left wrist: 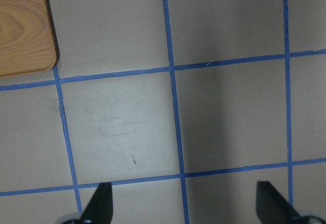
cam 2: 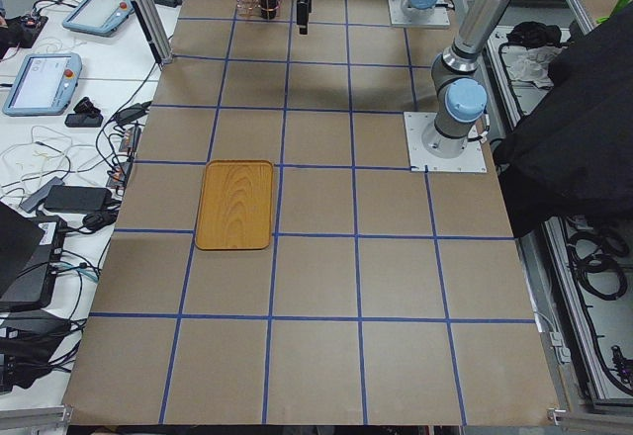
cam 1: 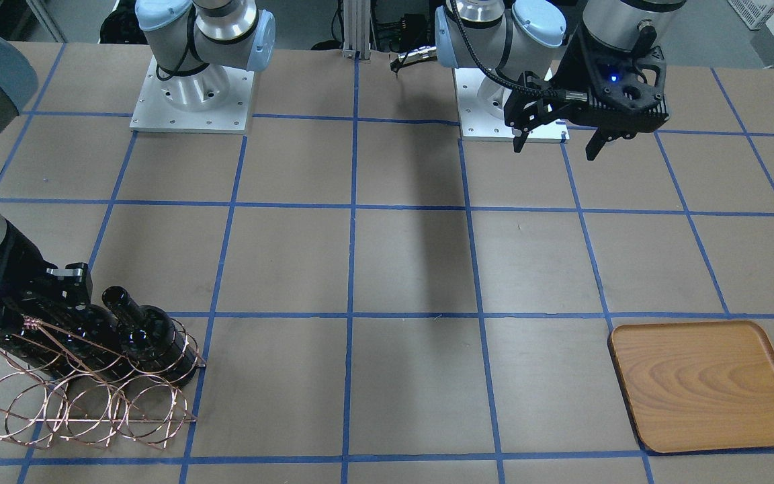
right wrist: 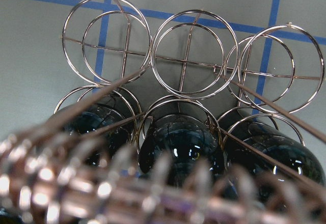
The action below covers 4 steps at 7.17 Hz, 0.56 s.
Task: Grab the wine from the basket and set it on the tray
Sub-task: 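Lower the right gripper onto the nearest dark wine bottle's neck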
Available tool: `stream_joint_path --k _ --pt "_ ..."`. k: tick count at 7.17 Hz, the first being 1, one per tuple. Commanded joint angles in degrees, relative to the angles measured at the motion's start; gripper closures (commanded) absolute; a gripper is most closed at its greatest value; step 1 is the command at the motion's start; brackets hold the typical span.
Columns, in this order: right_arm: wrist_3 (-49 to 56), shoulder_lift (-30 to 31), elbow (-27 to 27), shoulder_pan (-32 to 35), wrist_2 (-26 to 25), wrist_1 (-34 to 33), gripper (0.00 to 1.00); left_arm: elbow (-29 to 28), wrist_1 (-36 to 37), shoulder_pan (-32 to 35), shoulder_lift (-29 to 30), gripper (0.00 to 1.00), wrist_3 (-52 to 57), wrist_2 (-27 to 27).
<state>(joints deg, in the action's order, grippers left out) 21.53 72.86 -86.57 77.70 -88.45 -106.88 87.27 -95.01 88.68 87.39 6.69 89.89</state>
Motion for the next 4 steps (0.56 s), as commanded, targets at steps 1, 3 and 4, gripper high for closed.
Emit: stream_joint_path --k 1,3,4 --pt "0.00 0.00 0.18 0.00 0.12 0.10 0.72 0.00 0.00 0.00 -0.02 0.00 -0.01 -0.07" --pt "0.70 0.09 0.26 0.00 -0.14 0.80 1.00 0.00 0.00 0.00 -0.02 0.00 -0.01 0.02" --pt "1.14 0.18 0.44 0.00 -0.14 0.89 1.00 0.00 0.26 -0.09 -0.02 0.00 -0.10 -0.07"
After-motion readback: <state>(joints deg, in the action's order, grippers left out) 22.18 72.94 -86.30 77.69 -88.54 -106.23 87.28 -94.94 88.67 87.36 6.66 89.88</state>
